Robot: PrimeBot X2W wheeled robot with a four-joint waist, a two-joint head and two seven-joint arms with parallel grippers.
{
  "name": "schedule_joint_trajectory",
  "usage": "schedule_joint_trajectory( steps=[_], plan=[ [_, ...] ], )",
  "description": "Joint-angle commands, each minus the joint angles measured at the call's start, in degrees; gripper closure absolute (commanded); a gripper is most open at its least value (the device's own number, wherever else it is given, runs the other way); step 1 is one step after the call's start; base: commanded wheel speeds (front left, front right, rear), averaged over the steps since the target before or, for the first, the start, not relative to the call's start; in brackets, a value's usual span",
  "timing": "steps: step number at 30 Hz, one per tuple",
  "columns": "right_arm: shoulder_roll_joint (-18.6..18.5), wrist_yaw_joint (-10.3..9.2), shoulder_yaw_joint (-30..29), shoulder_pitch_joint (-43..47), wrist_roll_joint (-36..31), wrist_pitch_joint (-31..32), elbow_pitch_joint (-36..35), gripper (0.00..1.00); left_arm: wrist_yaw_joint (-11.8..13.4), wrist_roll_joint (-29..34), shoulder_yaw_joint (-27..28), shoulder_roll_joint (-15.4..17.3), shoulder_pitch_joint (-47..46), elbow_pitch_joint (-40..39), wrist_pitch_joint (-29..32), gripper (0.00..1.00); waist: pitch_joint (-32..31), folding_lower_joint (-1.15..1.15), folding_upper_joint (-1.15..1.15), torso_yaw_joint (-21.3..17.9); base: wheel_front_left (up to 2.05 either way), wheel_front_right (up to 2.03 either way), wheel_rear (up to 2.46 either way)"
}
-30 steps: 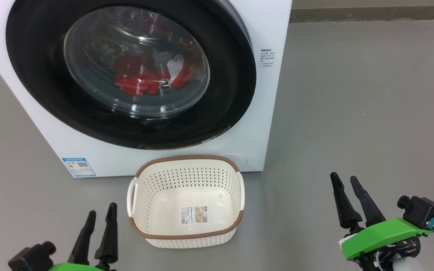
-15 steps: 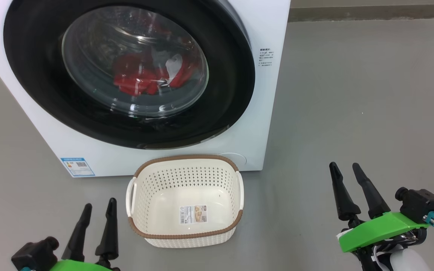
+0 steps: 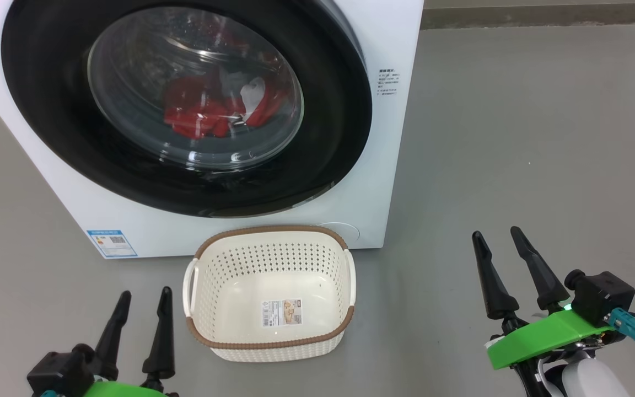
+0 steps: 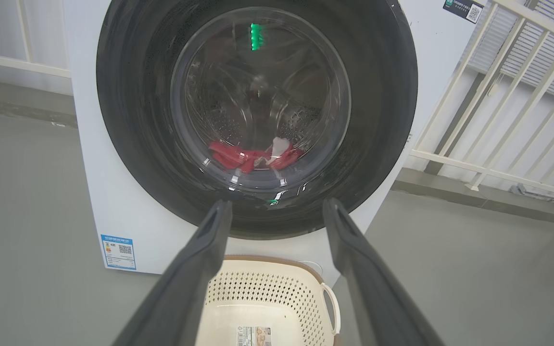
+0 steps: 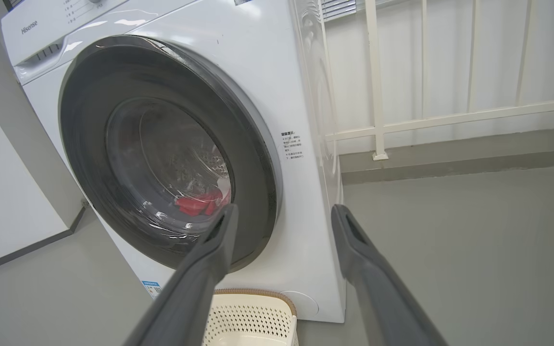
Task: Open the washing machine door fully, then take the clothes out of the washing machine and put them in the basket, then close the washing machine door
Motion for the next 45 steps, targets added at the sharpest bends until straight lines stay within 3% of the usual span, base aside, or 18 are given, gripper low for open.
schedule_joint_trajectory(
  steps=[1, 18, 36, 37, 38, 39, 40, 45],
  plan=[
    [-0.63, 0.39, 1.62, -2.82, -2.42, -1.04, -1.85, 0.0, -0.32, 2.26, 1.77, 0.59, -2.84, -1.92, -1.0, 0.0, 0.02, 0.0, 0.0, -0.03, 0.0, 0.0, 0.0],
    [-0.72, 0.46, 2.67, -3.91, -13.43, -3.81, -2.96, 0.0, -0.13, 13.02, 2.39, 0.73, -3.05, -3.34, -3.8, 0.0, 0.48, 0.0, 0.0, -0.53, 0.0, 0.0, 0.0],
    [-0.72, 0.46, 2.84, -4.37, -12.28, -3.81, -2.68, 0.0, -0.12, 12.5, 2.14, 0.73, -3.33, -3.48, -3.8, 0.0, 1.83, 0.0, 0.0, -0.14, 0.0, 0.0, 0.0],
    [-0.72, 0.46, 2.91, -4.58, -11.33, -3.81, -2.42, 0.21, -0.12, 12.46, 2.09, 0.73, -3.48, -3.53, -3.8, 0.0, 2.1, 0.0, 0.0, -0.1, 0.0, 0.0, 0.0],
    [-0.72, 0.46, 2.92, -4.89, -10.14, -3.81, -2.23, 0.67, -0.13, 12.41, 2.04, 0.73, -3.64, -3.61, -3.8, 0.0, 2.52, 0.0, 0.0, -0.06, 0.0, 0.0, 0.0],
    [-0.72, 0.46, 3.02, -5.32, -8.75, -3.81, -2.07, 0.94, -0.13, 12.38, 1.99, 0.73, -3.84, -3.7, -3.8, 0.0, 2.96, 0.0, 0.0, -0.03, 0.0, 0.0, 0.0],
    [-0.72, 0.46, 3.12, -5.82, -7.12, -3.81, -2.01, 1.0, -0.14, 12.37, 1.91, 0.73, -4.07, -3.79, -3.8, 0.0, 3.46, 0.0, 0.0, 0.02, 0.0, 0.0, 0.0],
    [-0.72, 0.46, 3.34, -9.27, 1.75, -3.81, -1.46, 1.0, -0.17, 11.94, 1.5, 0.73, -5.68, -4.71, -3.8, 0.0, 6.52, 0.0, 0.0, 0.42, 0.0, 0.0, 0.0]
  ],
)
